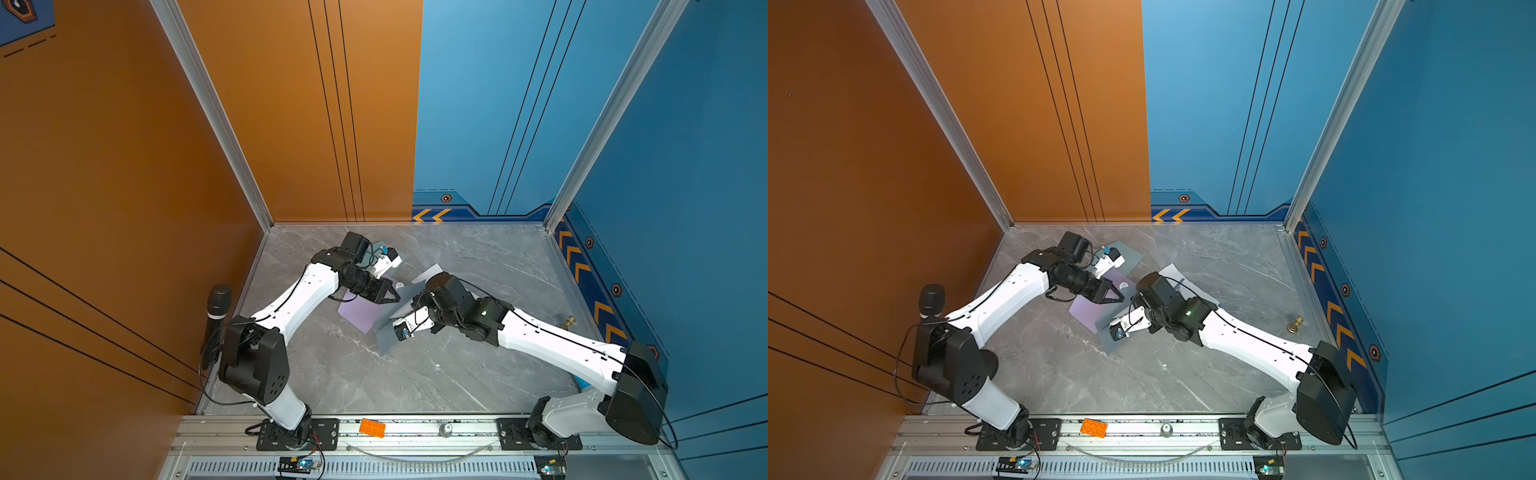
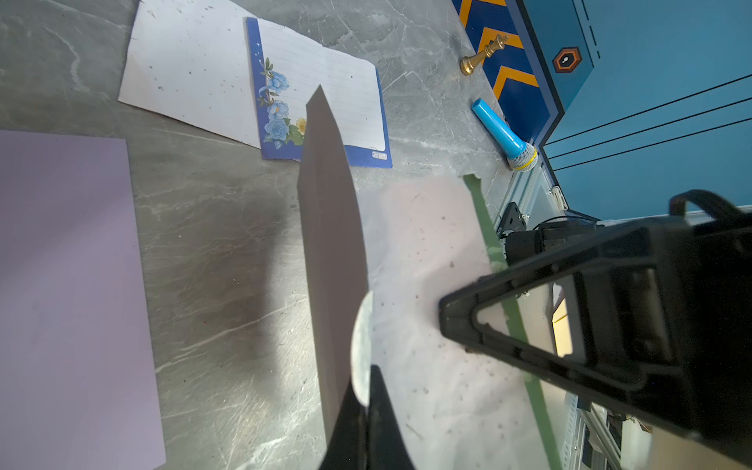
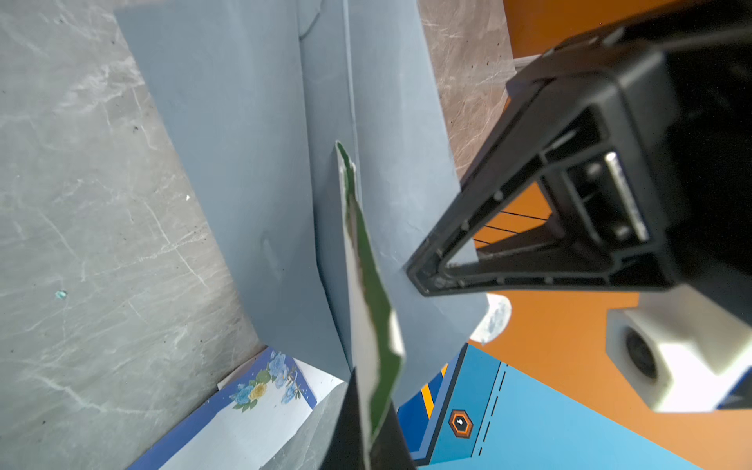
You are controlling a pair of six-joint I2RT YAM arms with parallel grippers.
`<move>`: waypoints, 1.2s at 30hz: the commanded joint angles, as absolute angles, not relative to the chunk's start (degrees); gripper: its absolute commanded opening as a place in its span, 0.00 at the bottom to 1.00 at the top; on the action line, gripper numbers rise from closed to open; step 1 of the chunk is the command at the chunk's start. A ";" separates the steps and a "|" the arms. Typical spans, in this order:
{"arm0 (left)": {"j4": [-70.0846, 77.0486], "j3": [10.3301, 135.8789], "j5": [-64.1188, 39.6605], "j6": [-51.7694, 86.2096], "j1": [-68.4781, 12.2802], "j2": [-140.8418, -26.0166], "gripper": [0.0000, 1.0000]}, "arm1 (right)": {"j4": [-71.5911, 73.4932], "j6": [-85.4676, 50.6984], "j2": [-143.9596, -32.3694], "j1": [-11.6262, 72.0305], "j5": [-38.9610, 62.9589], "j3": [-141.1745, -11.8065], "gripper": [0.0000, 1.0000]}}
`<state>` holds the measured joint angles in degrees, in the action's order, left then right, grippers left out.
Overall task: Fold the letter paper in half and place it into the envelope
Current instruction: Place the letter paper in the envelope.
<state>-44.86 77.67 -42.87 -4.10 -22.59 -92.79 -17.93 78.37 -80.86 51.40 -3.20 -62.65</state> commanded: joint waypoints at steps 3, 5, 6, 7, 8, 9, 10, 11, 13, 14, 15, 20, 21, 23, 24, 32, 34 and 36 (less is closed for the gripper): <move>-46.41 78.62 -45.10 -4.68 -23.20 -93.25 0.00 | -12.34 76.66 -80.77 52.29 -0.83 -60.52 0.00; -46.40 78.36 -45.17 -4.49 -23.29 -92.86 0.00 | -10.53 76.29 -80.86 52.21 -0.42 -59.33 0.00; -46.44 78.23 -45.33 -4.40 -23.25 -92.75 0.00 | -9.80 76.37 -80.94 52.20 -0.43 -58.95 0.00; -46.46 77.99 -45.36 -4.36 -23.29 -92.44 0.00 | -9.34 76.36 -81.03 52.06 -0.53 -58.68 0.00; -46.44 77.67 -45.46 -4.22 -23.29 -92.16 0.00 | -9.02 76.29 -81.12 52.04 -0.78 -58.32 0.00; -46.49 77.46 -45.44 -4.20 -23.29 -91.89 0.00 | -8.84 76.27 -81.21 51.86 -0.91 -58.18 0.00; -46.46 77.11 -45.36 -4.13 -23.29 -91.51 0.00 | -8.72 76.29 -81.17 51.68 -1.19 -57.88 0.00; -46.44 76.79 -45.27 -4.04 -23.29 -91.12 0.00 | -8.41 76.21 -81.05 51.36 -1.49 -57.56 0.00; -46.55 76.23 -45.36 -3.96 -23.21 -90.46 0.00 | -7.76 76.16 -80.61 50.81 -2.26 -56.89 0.00; -46.54 75.95 -45.35 -3.79 -23.20 -90.04 0.00 | -7.54 76.33 -80.30 50.53 -2.81 -56.60 0.00; -46.57 75.77 -45.35 -3.74 -23.12 -89.72 0.00 | -7.32 76.38 -80.14 50.26 -3.27 -56.28 0.00; -46.52 75.15 -45.09 -3.09 -23.12 -88.48 0.00 | -7.11 76.60 -78.81 49.22 -6.29 -55.76 0.00; -46.53 75.16 -45.16 -2.99 -23.12 -88.38 0.00 | -7.25 76.71 -78.60 49.20 -6.67 -55.55 0.00; -46.55 75.23 -45.24 -2.77 -23.20 -88.30 0.00 | -8.10 77.07 -78.32 49.20 -7.38 -55.75 0.00; -46.51 75.32 -45.26 -2.75 -23.29 -88.24 0.00 | -8.29 77.03 -78.33 49.29 -7.51 -55.81 0.00; -46.54 75.78 -45.09 -2.55 -24.78 -89.21 0.00 | -7.14 73.83 -79.84 51.74 -4.07 -55.00 0.00; -46.57 75.68 -45.33 -2.46 -25.09 -89.41 0.00 | -6.90 72.60 -80.30 52.03 -2.86 -54.77 0.00; -46.51 75.50 -45.35 -2.47 -25.38 -89.31 0.00 | -6.28 71.47 -80.60 52.16 -1.65 -54.24 0.00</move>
